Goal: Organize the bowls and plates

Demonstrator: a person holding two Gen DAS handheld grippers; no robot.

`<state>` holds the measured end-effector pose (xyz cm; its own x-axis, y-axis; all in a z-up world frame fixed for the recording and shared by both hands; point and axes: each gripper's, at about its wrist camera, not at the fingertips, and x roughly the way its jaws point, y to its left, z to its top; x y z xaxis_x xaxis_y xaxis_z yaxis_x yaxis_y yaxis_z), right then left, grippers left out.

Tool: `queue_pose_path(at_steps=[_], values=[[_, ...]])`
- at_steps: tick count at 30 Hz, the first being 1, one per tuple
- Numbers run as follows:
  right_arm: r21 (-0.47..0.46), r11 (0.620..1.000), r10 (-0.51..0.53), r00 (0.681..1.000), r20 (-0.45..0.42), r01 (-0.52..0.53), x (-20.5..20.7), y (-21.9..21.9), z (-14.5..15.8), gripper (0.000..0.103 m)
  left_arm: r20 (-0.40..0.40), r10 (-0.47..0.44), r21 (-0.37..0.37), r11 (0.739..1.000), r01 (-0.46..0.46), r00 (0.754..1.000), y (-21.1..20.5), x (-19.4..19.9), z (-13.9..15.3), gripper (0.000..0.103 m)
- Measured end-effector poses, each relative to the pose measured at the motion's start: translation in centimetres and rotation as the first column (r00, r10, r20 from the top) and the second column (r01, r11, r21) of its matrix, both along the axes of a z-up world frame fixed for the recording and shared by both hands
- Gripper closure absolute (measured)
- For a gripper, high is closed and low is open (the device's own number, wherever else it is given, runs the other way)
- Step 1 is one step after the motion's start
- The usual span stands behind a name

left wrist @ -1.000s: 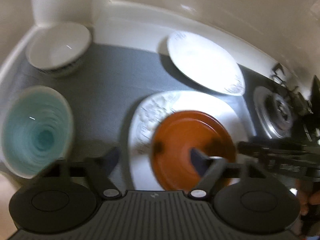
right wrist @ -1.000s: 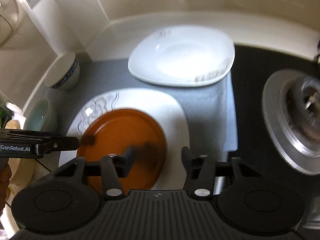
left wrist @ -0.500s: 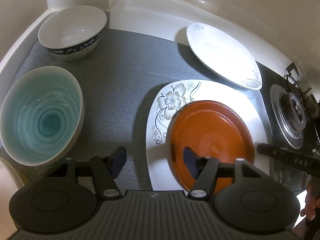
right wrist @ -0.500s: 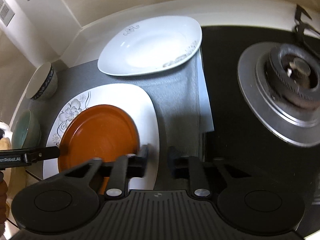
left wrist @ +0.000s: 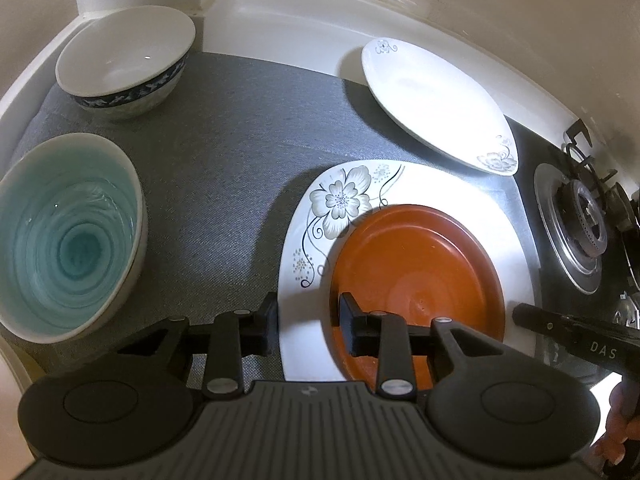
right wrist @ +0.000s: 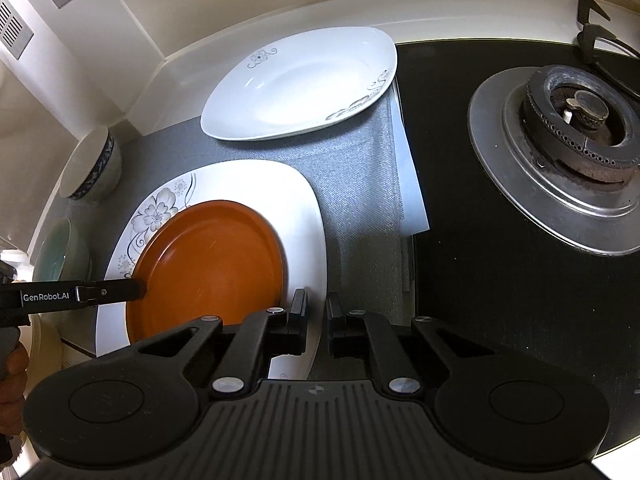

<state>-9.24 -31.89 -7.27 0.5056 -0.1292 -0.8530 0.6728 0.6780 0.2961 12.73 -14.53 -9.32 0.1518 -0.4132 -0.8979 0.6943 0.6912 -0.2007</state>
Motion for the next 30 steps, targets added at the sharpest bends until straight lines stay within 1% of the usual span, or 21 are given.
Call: queue_pose_path(at_steps=[3, 4, 6, 7, 8, 9, 10, 11, 12, 15, 17, 20, 23, 26, 28, 30], values=[[-0.001, 1.0, -0.007, 1.0, 0.001, 0.007, 0.0, 0.1, 0.0, 0.093, -0.001, 0.0, 0.001, 1.0, 0.0, 1.0, 0.1, 0.0, 0.1, 0.067], [0.0, 1.0, -0.006, 1.0, 0.0, 0.006, 0.0, 0.0, 0.1, 0.093, 0.005, 0.001, 0.003, 1.0, -0.001, 1.0, 0.1, 0.0, 0.1, 0.065], [-0.008, 1.0, -0.007, 1.0, 0.0, 0.007, 0.1, -0.1, 0.2, 0.09, 0.033, 0.0, 0.01, 1.0, 0.0, 0.999, 0.0, 0.0, 0.4, 0.05], [-0.024, 1.0, -0.013, 1.0, 0.002, 0.014, 0.1, -0.2, 0.5, 0.09, 0.052, 0.005, 0.014, 1.0, -0.006, 0.999, 0.0, -0.1, 0.7, 0.034], [-0.037, 0.999, -0.019, 1.0, 0.006, 0.019, 0.0, -0.3, 0.8, 0.087, 0.067, 0.011, 0.009, 1.0, -0.012, 0.998, 0.1, -0.1, 1.0, 0.023], [-0.042, 0.999, -0.022, 1.0, 0.014, 0.023, 0.0, -0.5, 1.2, 0.08, 0.08, 0.016, -0.001, 1.0, -0.016, 0.997, 0.1, -0.1, 1.4, 0.02], [-0.047, 0.998, -0.03, 0.999, 0.028, 0.031, -0.1, -0.8, 1.5, 0.076, 0.091, 0.02, -0.011, 1.0, -0.019, 0.996, 0.1, 0.0, 1.8, 0.019], [-0.054, 0.998, -0.04, 0.998, 0.045, 0.042, -0.2, -1.3, 1.9, 0.068, 0.093, 0.024, -0.018, 1.0, -0.023, 0.995, 0.0, 0.1, 2.1, 0.019], [-0.065, 0.996, -0.051, 0.997, 0.058, 0.054, -0.2, -1.8, 2.4, 0.064, 0.087, 0.028, -0.027, 0.999, -0.026, 0.996, -0.2, 0.2, 2.4, 0.019], [-0.091, 0.992, -0.076, 0.994, 0.082, 0.083, -0.1, -3.6, 3.2, 0.061, 0.076, 0.043, -0.065, 0.997, -0.038, 0.996, -1.2, 0.7, 3.4, 0.017], [-0.087, 0.99, -0.102, 0.989, 0.103, 0.111, 0.0, -5.0, 3.4, 0.058, 0.075, 0.048, -0.086, 0.995, -0.042, 0.996, -2.1, 1.2, 4.1, 0.014], [-0.085, 0.986, -0.133, 0.981, 0.138, 0.146, 0.5, -7.1, 3.6, 0.057, 0.018, 0.072, -0.124, 0.99, -0.069, 0.997, -4.2, 2.5, 4.7, 0.014], [-0.098, 0.981, -0.149, 0.975, 0.166, 0.167, 1.5, -9.1, 3.5, 0.056, -0.048, 0.11, -0.145, 0.983, -0.116, 0.993, -6.4, 4.2, 4.3, 0.014], [-0.111, 0.975, -0.169, 0.968, 0.187, 0.192, 2.7, -11.2, 3.0, 0.056, -0.102, 0.146, -0.15, 0.976, -0.16, 0.984, -8.7, 6.3, 3.4, 0.014], [-0.092, 0.973, -0.189, 0.962, 0.198, 0.21, 3.3, -12.5, 2.3, 0.056, -0.13, 0.176, -0.162, 0.967, -0.196, 0.976, -9.7, 7.7, 2.7, 0.014], [-0.064, 0.972, -0.208, 0.957, 0.202, 0.225, 4.0, -13.8, 1.4, 0.056, -0.135, 0.205, -0.164, 0.96, -0.226, 0.969, -10.7, 8.9, 1.9, 0.014]])
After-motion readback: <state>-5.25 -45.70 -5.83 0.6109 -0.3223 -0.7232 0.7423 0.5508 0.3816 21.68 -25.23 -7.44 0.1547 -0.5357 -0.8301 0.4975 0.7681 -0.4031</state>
